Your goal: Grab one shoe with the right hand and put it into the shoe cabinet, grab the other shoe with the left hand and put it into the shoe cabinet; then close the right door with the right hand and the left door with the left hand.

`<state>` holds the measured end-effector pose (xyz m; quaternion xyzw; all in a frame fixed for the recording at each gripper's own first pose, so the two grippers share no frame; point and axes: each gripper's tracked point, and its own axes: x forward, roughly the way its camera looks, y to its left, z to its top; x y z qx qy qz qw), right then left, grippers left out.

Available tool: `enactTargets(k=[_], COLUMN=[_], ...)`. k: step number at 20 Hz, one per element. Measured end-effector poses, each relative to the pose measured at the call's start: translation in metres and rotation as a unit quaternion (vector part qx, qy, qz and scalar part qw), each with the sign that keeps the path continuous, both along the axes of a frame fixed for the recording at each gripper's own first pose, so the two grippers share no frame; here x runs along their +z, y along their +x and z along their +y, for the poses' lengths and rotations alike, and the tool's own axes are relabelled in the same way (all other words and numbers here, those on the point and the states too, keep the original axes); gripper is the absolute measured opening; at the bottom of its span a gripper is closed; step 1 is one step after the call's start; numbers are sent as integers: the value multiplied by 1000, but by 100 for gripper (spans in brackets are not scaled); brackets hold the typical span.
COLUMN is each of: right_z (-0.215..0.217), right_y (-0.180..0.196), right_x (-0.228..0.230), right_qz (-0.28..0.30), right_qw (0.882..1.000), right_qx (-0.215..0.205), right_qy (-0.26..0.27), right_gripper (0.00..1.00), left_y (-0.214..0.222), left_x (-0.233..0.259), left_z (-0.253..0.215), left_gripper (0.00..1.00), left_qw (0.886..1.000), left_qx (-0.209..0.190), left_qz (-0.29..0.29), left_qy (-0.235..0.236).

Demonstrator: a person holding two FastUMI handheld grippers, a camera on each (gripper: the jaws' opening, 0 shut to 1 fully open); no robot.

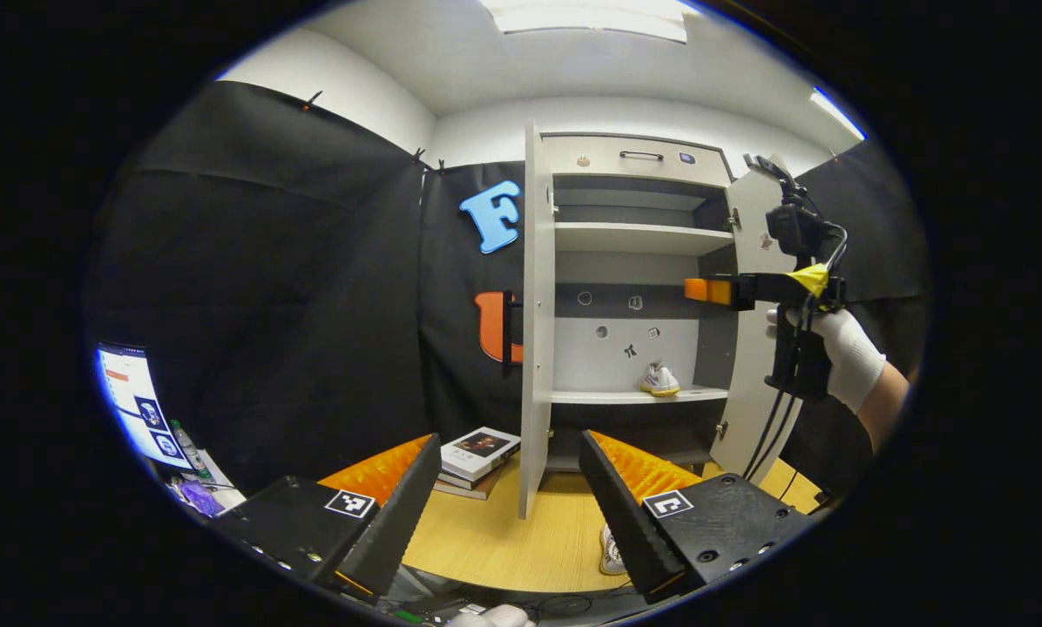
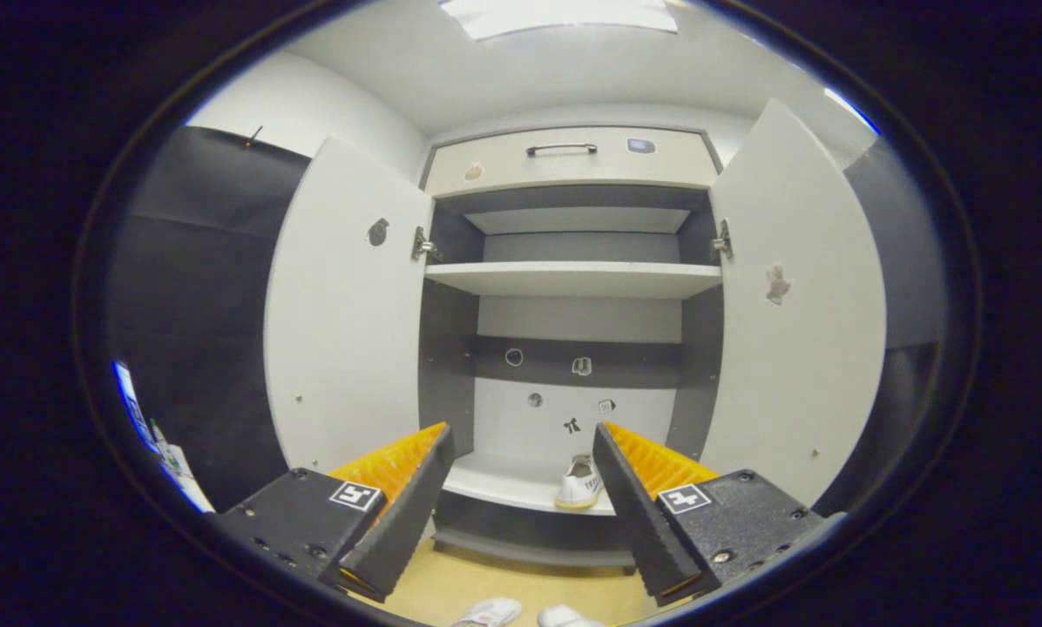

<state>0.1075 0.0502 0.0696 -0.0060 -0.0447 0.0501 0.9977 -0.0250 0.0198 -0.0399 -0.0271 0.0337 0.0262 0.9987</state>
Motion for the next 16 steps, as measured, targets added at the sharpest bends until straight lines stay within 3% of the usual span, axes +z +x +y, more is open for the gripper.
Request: enactTargets(k=[5, 10, 13, 16], right_z=[-36, -79, -105, -116], right_y=[-86, -138, -158, -159], right_x=[-23, -74, -104, -116], right_qz=[0, 32, 52, 70], right_qw=[999, 996, 993, 993], right_qx=[-39, -56, -88, -84], right_qy=[10, 59, 52, 35], right_gripper=[100, 100, 100, 100], left_y=[-5, 2, 13, 24], left_x=[2, 3, -3, -8], left_z=[-16, -40, -53, -73], left_gripper=[96, 96, 96, 96], left_qw=[999, 997, 997, 996], left_qx=[-49, -78, -81, -91], left_qz=[-8, -14, -11, -9], left_qy=[7, 13, 13, 11])
